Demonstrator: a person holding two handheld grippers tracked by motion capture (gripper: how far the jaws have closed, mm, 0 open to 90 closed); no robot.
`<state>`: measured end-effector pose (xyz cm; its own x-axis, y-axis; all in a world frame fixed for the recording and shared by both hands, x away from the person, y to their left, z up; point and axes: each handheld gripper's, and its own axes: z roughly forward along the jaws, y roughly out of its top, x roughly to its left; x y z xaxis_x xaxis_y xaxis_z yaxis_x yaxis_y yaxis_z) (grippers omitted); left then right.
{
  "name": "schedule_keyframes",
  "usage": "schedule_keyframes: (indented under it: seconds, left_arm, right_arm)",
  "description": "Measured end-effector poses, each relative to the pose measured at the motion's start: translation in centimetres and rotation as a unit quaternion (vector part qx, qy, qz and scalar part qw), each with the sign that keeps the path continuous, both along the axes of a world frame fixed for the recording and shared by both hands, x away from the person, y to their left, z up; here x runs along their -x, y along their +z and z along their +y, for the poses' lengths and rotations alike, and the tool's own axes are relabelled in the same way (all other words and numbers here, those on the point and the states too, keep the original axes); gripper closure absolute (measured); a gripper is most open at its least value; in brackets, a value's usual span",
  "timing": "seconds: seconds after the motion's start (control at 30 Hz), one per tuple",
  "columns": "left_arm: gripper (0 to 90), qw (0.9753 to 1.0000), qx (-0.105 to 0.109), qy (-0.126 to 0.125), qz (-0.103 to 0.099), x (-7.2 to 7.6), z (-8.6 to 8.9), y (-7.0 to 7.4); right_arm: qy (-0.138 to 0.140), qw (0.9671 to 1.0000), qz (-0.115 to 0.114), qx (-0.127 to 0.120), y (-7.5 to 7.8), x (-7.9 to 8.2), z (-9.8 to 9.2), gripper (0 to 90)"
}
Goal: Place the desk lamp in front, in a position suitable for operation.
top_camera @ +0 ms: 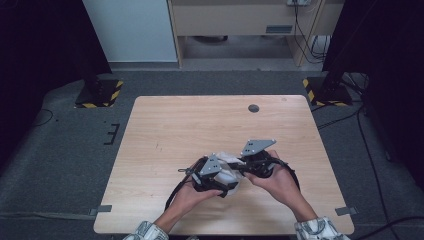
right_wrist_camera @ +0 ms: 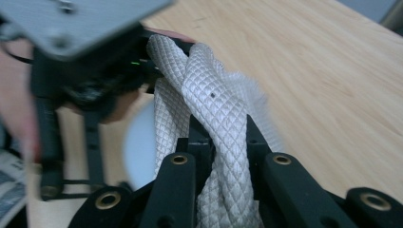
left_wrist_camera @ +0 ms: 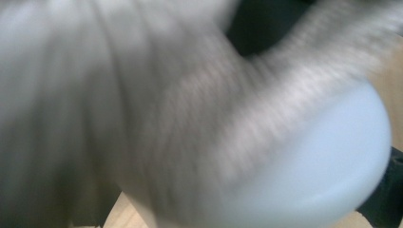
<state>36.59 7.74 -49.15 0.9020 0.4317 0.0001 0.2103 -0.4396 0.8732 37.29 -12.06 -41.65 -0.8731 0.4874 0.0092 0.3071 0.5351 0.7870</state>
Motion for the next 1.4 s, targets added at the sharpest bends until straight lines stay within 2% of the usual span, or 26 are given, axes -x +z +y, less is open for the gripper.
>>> schedule_keyframes:
  seconds: [0.13, 0.23, 0.37, 0.47, 0.57, 0.67, 0.8, 0.83, 1.0, 1.2, 1.4]
  left_arm:
    - [7.4, 1.0000, -0.007, -0.003, -0.002, 0.4, 0.4, 0.1]
    - [7.4, 1.0000, -0.008, 0.000, -0.003, 0.4, 0.4, 0.1]
    - [7.4, 1.0000, -0.007, 0.000, -0.002, 0.4, 0.4, 0.1]
    - [7.4, 1.0000, -0.005, 0.001, -0.002, 0.4, 0.4, 0.1]
    - [7.4, 1.0000, -0.003, 0.005, -0.001, 0.4, 0.4, 0.0]
    - [7.4, 0.9999, -0.006, 0.014, -0.006, 0.4, 0.5, 0.1]
    - [7.4, 0.9999, 0.000, 0.015, -0.002, 0.3, 0.5, 0.0]
    - [7.4, 0.9997, -0.005, 0.024, -0.006, 0.2, 0.7, 0.0]
    - [7.4, 0.9999, 0.000, 0.015, 0.000, 0.1, 0.7, 0.0]
    - [7.4, 0.9999, -0.001, 0.015, 0.001, 0.2, 0.9, 0.0]
    - [7.4, 0.9997, -0.003, 0.021, -0.006, 0.2, 1.0, 0.0]
  right_arm:
    - [-0.025, 0.9997, 0.004, -0.001, -0.1, -0.9, -0.9, 80.2]
    - [-0.026, 0.9997, 0.004, -0.002, -0.1, -1.5, -0.1, 80.2]
    - [-0.013, 0.9999, -0.006, 0.003, 0.0, -1.3, 1.8, 80.2]
    - [0.009, 0.9999, -0.007, 0.004, 0.0, -0.8, 3.0, 80.2]
    - [0.021, 0.9997, -0.008, 0.006, 0.0, -0.1, 3.4, 80.3]
    - [0.029, 0.9996, -0.003, 0.002, 0.0, 0.5, 3.1, 80.3]
    - [0.034, 0.9994, 0.001, 0.005, 0.0, 1.3, 2.3, 80.6]
    - [0.034, 0.9994, 0.000, 0.007, 0.1, 1.5, 2.1, 80.6]
    - [0.030, 0.9995, -0.003, 0.009, 0.1, 1.9, 0.9, 80.7]
    - [-0.003, 1.0000, 0.001, 0.007, 0.2, 0.8, -0.7, 80.7]
    - [-0.022, 0.9997, 0.005, 0.007, 0.1, -0.8, -0.1, 80.7]
